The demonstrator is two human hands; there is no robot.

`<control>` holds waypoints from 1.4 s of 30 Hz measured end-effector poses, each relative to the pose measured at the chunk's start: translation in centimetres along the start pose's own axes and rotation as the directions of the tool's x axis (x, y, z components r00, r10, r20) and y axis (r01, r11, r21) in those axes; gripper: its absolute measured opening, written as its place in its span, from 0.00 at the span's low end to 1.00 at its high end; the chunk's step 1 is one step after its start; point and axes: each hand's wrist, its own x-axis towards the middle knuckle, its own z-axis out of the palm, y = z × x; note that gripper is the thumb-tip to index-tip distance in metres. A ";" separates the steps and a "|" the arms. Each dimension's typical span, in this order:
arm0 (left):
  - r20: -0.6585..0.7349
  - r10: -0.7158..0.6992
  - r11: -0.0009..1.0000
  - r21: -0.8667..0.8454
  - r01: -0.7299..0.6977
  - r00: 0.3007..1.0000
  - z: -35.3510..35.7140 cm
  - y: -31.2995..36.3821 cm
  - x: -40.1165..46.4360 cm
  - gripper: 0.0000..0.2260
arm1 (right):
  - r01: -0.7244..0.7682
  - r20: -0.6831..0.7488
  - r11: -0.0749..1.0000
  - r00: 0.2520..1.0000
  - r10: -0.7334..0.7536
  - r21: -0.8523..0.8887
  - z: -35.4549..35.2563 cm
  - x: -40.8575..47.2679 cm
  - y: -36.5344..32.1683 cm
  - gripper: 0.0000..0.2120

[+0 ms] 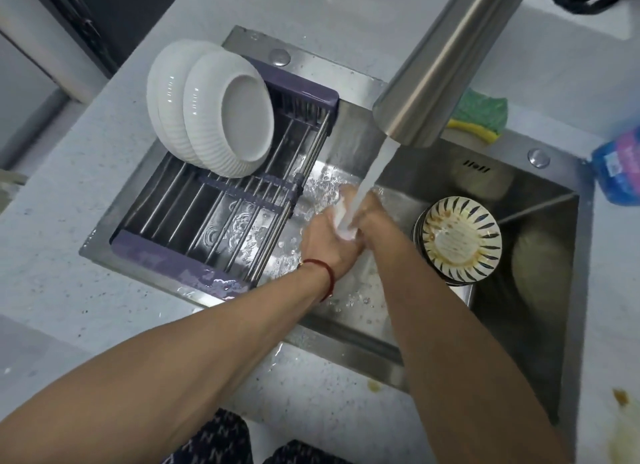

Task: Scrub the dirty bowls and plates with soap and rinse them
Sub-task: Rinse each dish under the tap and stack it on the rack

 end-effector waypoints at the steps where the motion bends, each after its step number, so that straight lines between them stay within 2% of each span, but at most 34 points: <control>1: -0.013 -0.027 0.999 -0.037 0.027 1.000 -0.1 -0.1 0.1 0.18 | -0.024 -0.006 0.995 1.000 0.025 0.095 -0.7 -0.2 0.2 0.18; 2: -0.002 -0.035 0.998 -0.049 0.035 0.999 -0.5 0.0 0.0 0.19 | -0.048 -0.002 0.990 0.999 0.049 0.134 -1.5 -0.7 0.5 0.22; 4: 0.038 -0.128 0.974 -0.185 0.132 0.991 -1.4 0.3 0.6 0.26 | -0.103 0.013 0.978 0.995 0.103 0.179 -3.2 -1.9 2.9 0.30; 6: 0.089 -0.264 0.914 -0.295 0.278 0.960 -2.1 0.4 1.8 0.36 | -0.186 0.104 0.902 0.982 0.157 0.390 -4.0 -3.2 5.6 0.34; 7: 0.104 -0.302 0.892 -0.321 0.319 0.948 -2.3 0.2 2.5 0.37 | -0.174 0.123 0.869 0.984 0.131 0.464 -4.3 -3.6 6.7 0.33; 10: 0.107 -0.344 0.861 -0.359 0.359 0.933 -1.7 -0.6 3.5 0.30 | -0.062 0.065 0.780 0.998 0.028 0.622 -5.8 -5.0 8.3 0.27; 12: 0.071 -0.345 0.902 -0.253 0.351 0.936 -0.8 -1.1 3.5 0.30 | 0.032 -0.025 0.750 0.999 -0.021 0.660 -6.2 -6.0 8.3 0.23; 14: 0.121 -0.308 0.946 -0.062 0.317 0.944 0.2 -1.2 3.2 0.26 | 0.148 -0.167 0.859 0.983 -0.074 0.490 -5.8 -7.0 7.3 0.19; 15: 0.171 -0.308 0.948 -0.029 0.317 0.936 0.7 -1.4 3.1 0.21 | 0.217 -0.220 0.922 0.964 -0.150 0.321 -5.5 -7.2 6.8 0.19; 16: 0.231 -0.340 0.932 -0.045 0.359 0.912 0.9 -1.2 2.9 0.19 | 0.304 -0.230 0.943 0.935 -0.269 0.136 -5.1 -7.6 6.3 0.17; 17: 0.308 -0.361 0.905 -0.113 0.411 0.880 0.7 -0.6 2.4 0.22 | 0.403 -0.196 0.913 0.892 -0.407 -0.061 -4.5 -8.1 5.9 0.13; 18: 0.359 -0.395 0.850 -0.207 0.485 0.846 0.5 -0.2 2.3 0.26 | 0.480 -0.119 0.845 0.849 -0.515 -0.236 -3.9 -8.6 5.6 0.09; 19: 0.390 -0.372 0.819 -0.289 0.495 0.843 0.3 -0.2 2.5 0.28 | 0.532 -0.045 0.757 0.807 -0.589 -0.379 -3.3 -8.9 5.5 0.07; 22: 0.235 -0.385 0.818 -0.361 0.448 0.893 -1.0 -0.4 3.3 0.20 | 0.637 0.199 0.435 0.681 -0.705 -0.637 -2.3 -9.1 6.3 0.12; 23: 0.182 -0.408 0.798 -0.405 0.446 0.895 -1.3 -0.8 3.7 0.17 | 0.674 0.273 0.324 0.621 -0.735 -0.664 -2.3 -9.0 6.9 0.13; 24: 0.141 -0.429 0.785 -0.430 0.446 0.892 -1.7 -1.1 3.8 0.17 | 0.688 0.319 0.277 0.604 -0.730 -0.670 -2.6 -9.2 7.2 0.14; 25: 0.116 -0.429 0.790 -0.432 0.435 0.896 -2.0 -1.5 3.9 0.19 | 0.679 0.330 0.308 0.639 -0.695 -0.666 -2.9 -9.0 7.4 0.17; 27: 0.143 -0.377 0.818 -0.411 0.401 0.915 -2.0 -2.5 4.4 0.22 | 0.557 0.276 0.474 0.796 -0.539 -0.682 -3.8 -7.8 7.5 0.27; 28: 0.156 -0.356 0.830 -0.399 0.389 0.921 -1.7 -3.1 4.4 0.22 | 0.462 0.245 0.491 0.863 -0.442 -0.738 -4.1 -6.7 7.4 0.33; 30: 0.194 -0.370 0.795 -0.440 0.418 0.909 -1.2 -3.0 3.7 0.19 | 0.370 0.220 0.409 0.904 -0.367 -0.834 -3.7 -4.5 6.9 0.37; 32: 0.213 -0.374 0.760 -0.487 0.430 0.903 -0.8 -2.7 3.1 0.15 | 0.440 0.291 0.389 0.876 -0.384 -0.809 -2.0 -4.1 6.3 0.34; 35: 0.236 -0.354 0.773 -0.471 0.425 0.905 -1.2 -3.2 3.7 0.18 | 0.666 0.507 0.371 0.739 -0.443 -0.647 -0.8 -6.7 6.5 0.28; 37: 0.203 -0.379 0.772 -0.468 0.430 0.903 -1.5 -3.3 3.9 0.19 | 0.735 0.594 0.271 0.668 -0.448 -0.622 -2.8 -8.4 7.6 0.27; 38: 0.194 -0.382 0.773 -0.469 0.428 0.903 -1.5 -3.3 3.8 0.19 | 0.726 0.597 0.205 0.665 -0.448 -0.656 -4.4 -8.6 8.2 0.28; 39: 0.181 -0.387 0.770 -0.475 0.425 0.904 -1.3 -3.3 3.6 0.20 | 0.680 0.558 0.163 0.695 -0.452 -0.715 -6.0 -8.6 8.7 0.30; 42: 0.179 -0.405 0.753 -0.490 0.438 0.897 -0.4 -3.8 2.8 0.24 | 0.430 0.329 0.131 0.824 -0.461 -0.893 -7.3 -7.0 7.7 0.38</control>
